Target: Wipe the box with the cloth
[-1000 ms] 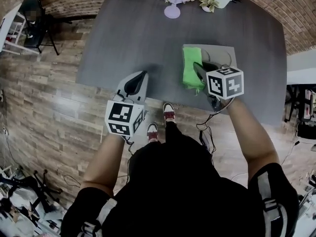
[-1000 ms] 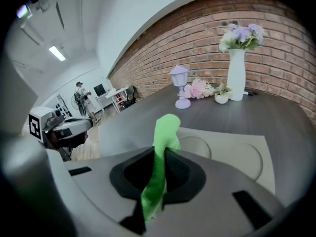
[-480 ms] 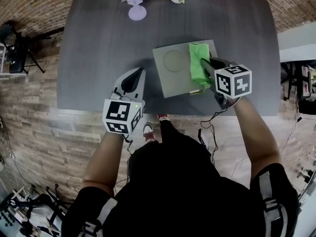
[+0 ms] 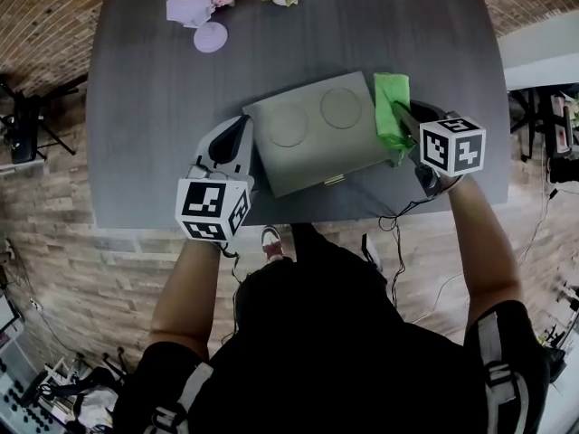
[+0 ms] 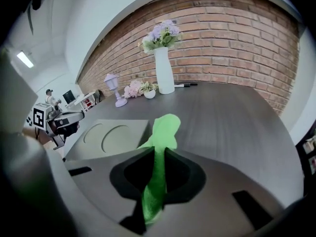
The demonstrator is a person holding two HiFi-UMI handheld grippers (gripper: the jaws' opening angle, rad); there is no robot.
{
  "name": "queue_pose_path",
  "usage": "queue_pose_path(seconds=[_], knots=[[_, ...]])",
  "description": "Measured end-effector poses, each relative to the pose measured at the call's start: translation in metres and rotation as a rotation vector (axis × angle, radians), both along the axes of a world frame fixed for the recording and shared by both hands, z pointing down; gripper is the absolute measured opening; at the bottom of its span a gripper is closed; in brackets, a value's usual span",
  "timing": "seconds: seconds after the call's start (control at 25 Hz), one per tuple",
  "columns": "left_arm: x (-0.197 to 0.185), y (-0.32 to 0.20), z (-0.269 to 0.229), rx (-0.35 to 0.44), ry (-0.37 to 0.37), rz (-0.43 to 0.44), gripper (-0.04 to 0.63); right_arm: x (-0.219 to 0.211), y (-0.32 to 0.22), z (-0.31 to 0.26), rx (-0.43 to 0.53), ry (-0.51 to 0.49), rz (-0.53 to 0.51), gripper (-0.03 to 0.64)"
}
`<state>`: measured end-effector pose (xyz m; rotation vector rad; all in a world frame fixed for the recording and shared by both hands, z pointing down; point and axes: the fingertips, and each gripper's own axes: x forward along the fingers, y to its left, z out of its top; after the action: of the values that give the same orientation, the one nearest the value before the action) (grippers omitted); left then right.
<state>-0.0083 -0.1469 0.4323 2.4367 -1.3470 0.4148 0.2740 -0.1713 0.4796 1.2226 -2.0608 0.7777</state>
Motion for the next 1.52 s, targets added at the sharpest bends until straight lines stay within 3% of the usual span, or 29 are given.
queue_pose_path(seconds=[0.32, 0.52, 0.88, 1.24, 1.52], knots=[[0.011, 0.003, -0.011, 0.012, -0.018, 0.038, 0.009, 0.019, -0.004, -0.015, 0.037, 0.01, 0.031, 0.037], [-0.001, 0.021, -0.032, 0.045, -0.024, 0.036, 0.009, 0.0, 0.003, -0.037, 0.072, -0.012, 0.016, 0.037], [-0.059, 0.085, -0.05, 0.062, -0.024, -0.02, 0.009, -0.109, 0.039, -0.075, 0.121, -0.078, -0.121, 0.037], [-0.109, 0.142, -0.057, 0.069, -0.036, -0.072, 0.009, -0.239, 0.105, -0.072, 0.081, -0.172, -0.292, 0.037], [-0.122, 0.162, -0.054, 0.057, -0.039, -0.088, 0.009, -0.287, 0.136, -0.061, 0.045, -0.216, -0.348, 0.037]])
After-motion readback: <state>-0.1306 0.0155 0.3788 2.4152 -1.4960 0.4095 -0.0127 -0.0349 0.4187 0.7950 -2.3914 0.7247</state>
